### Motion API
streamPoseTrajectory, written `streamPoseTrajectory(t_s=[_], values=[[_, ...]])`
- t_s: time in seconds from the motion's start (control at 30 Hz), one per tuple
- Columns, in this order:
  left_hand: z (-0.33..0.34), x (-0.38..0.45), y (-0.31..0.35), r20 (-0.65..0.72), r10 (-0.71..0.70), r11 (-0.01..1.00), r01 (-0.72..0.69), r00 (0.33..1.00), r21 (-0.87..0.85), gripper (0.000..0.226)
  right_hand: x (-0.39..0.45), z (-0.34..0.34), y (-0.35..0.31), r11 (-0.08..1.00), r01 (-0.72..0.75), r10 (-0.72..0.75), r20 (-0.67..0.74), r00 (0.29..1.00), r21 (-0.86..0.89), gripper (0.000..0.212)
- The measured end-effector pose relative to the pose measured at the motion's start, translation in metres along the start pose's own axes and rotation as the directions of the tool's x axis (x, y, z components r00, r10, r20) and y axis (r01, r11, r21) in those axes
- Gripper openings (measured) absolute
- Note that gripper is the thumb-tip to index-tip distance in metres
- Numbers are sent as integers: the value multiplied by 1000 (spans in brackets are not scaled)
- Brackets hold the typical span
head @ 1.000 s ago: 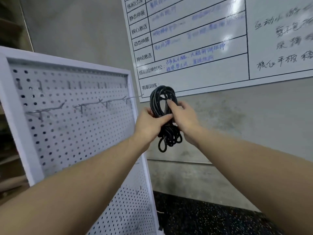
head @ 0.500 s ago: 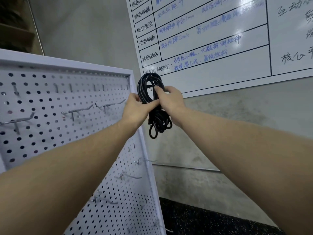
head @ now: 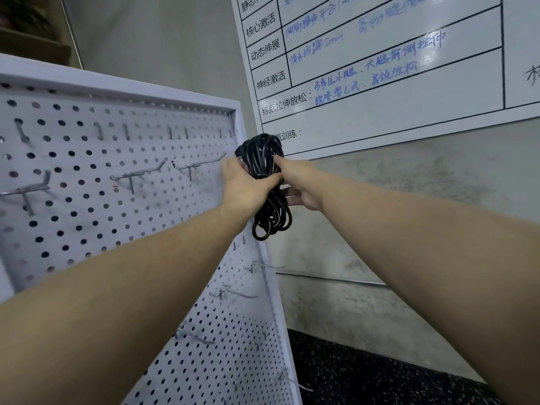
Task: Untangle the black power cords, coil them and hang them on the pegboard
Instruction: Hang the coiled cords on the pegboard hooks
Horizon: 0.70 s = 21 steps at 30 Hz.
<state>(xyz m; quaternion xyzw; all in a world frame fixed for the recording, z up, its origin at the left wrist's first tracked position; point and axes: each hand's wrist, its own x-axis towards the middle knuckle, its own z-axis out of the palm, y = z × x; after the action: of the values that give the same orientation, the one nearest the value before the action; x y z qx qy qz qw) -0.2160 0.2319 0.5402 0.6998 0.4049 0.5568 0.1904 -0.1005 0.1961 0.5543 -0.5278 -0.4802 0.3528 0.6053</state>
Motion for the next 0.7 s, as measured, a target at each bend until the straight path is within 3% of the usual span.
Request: streamPoseTrajectory(t_s=[0.13, 0.2, 0.43, 0.57, 0.7], values=[[-3, -11, -2, 17, -6, 999, 5, 1000, 31, 87, -13, -4, 5, 998, -33, 36, 59, 998, -57, 35], [-7, -18, 2, 53, -49, 999, 49, 997, 4, 77, -19, -6, 5, 995, -39, 45, 67, 997, -87, 37], [-6, -58, 9, 102, -116, 993, 113, 988, 36, 65, -63, -33, 29, 976, -64, 53, -57, 997, -209, 42], [6, -114, 0, 114, -1, 990, -15, 994, 138, 64, -99, -54, 67, 947, -139, 122, -77, 990, -289, 38], [29, -177, -18, 311, 33, 991, -70, 950, 110, 57, -135, -76, 119, 907, -260, 239, -102, 966, -333, 30]])
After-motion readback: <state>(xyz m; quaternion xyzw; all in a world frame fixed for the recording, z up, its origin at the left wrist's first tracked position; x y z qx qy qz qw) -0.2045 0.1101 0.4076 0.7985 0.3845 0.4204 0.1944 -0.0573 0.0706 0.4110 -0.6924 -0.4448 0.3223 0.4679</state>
